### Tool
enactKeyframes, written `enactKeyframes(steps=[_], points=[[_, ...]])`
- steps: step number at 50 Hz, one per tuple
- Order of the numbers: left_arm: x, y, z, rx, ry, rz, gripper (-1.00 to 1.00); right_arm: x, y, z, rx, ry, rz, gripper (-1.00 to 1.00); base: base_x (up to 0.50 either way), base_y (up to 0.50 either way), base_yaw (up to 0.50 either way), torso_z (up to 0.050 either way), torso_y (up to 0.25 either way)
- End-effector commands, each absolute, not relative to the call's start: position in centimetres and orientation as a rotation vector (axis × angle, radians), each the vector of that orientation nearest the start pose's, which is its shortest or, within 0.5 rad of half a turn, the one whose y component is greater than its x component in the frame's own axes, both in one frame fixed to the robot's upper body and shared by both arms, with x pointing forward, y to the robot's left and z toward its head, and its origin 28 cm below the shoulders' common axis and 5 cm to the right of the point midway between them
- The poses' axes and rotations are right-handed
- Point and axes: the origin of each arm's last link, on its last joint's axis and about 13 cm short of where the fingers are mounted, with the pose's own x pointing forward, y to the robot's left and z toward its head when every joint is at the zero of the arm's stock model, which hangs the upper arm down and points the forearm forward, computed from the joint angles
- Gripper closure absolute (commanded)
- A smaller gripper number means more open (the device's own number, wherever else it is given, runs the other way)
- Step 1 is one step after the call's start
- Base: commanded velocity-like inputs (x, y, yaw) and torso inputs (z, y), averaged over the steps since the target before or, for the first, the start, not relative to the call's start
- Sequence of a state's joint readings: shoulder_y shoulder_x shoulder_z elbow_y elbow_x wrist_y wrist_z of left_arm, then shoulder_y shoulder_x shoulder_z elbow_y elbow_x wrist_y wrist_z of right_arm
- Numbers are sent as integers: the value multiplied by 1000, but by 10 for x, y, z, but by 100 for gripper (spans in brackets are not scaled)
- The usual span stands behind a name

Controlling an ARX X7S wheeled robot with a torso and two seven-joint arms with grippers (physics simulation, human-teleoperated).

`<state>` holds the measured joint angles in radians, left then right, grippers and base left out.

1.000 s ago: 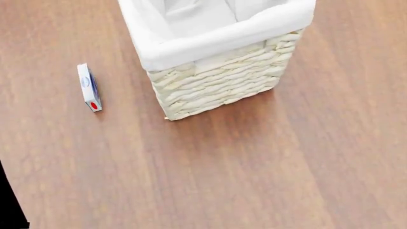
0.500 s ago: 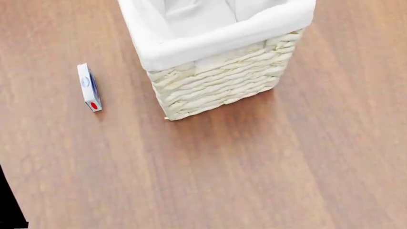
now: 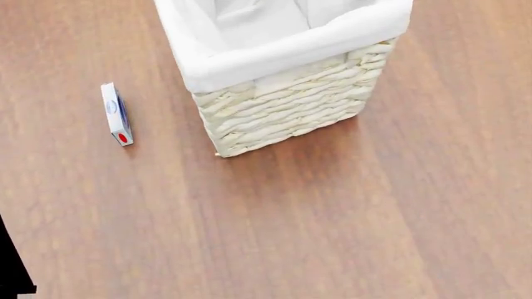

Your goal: Pick up the alphabet soup and the cream cheese box, and put them in the basket.

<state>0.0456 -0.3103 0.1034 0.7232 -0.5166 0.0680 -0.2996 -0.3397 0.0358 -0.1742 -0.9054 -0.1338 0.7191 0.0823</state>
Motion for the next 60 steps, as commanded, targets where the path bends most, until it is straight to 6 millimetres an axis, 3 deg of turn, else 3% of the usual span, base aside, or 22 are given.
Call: enactKeyframes(steps=[1, 10, 11, 25, 29, 33, 37, 44, 46, 47, 48, 49, 50, 52, 54, 56, 58, 60], points=[[173, 214, 157, -345, -597, -77, -100, 125, -82, 75, -78, 191, 17, -100, 0, 0, 0, 0, 0], [175, 214, 156, -342, -596, -75, -100, 130, -83, 63, -68, 217, 21, -100, 0, 0, 0, 0, 0], [175, 214, 156, -340, -596, -75, -100, 130, -83, 63, -71, 214, 18, 100, 0, 0, 0, 0, 0], [173, 213, 155, -336, -594, -81, -100, 128, -84, 62, -79, 216, 19, 100, 2, -1, 0, 0, -1], [173, 213, 155, -334, -593, -80, -100, 129, -84, 74, -125, 180, 16, 100, 3, -1, 0, -4, -3], [173, 214, 156, -336, -597, -77, -100, 128, -89, 115, -248, 63, -5, 100, 0, 0, 0, 0, 0], [172, 214, 155, -334, -596, -77, -100, 130, -88, 140, -270, -36, 26, 100, 0, 0, 0, 0, 0], [173, 214, 156, -336, -597, -81, -100, 154, -94, 182, -463, -260, -21, 100, 0, 0, 0, 0, 0], [173, 214, 155, -333, -595, -81, -100, 167, -84, 219, -532, -311, 88, 100, 0, 0, 1, 0, 0], [173, 214, 156, -334, -596, -80, -100, 162, -92, 202, -514, -285, 48, 100, 0, 0, 0, 0, 0], [173, 214, 156, -336, -596, -80, -100, 164, -101, 214, -572, -377, -8, 100, 0, 0, 0, 0, 0], [173, 214, 157, -336, -597, -80, -100, 167, -92, 232, -593, -387, 73, 100, 0, 0, 0, 0, 0], [173, 214, 157, -335, -598, -81, -100, 166, -99, 231, -613, -419, -5, 100, 0, 0, 0, 0, 0], [174, 214, 157, -335, -598, -81, -100, 166, -90, 263, -642, -484, 81, 100, 0, 0, 0, 0, 0], [175, 214, 157, -331, -599, -80, -100, 167, -99, 267, -675, -518, 45, 100, 0, 0, 0, 0, 0], [176, 214, 155, -324, -597, -76, -100, 156, -86, 297, -715, -610, 165, 100, 0, 0, 0, 0, 0], [177, 214, 154, -319, -594, -73, -100, 142, -101, 306, -712, -610, 49, 100, 0, 0, 1, 0, 0], [176, 214, 155, -319, -595, -72, -100, 145, -104, 313, -723, -626, 43, 100, 0, 0, 0, 0, 0]])
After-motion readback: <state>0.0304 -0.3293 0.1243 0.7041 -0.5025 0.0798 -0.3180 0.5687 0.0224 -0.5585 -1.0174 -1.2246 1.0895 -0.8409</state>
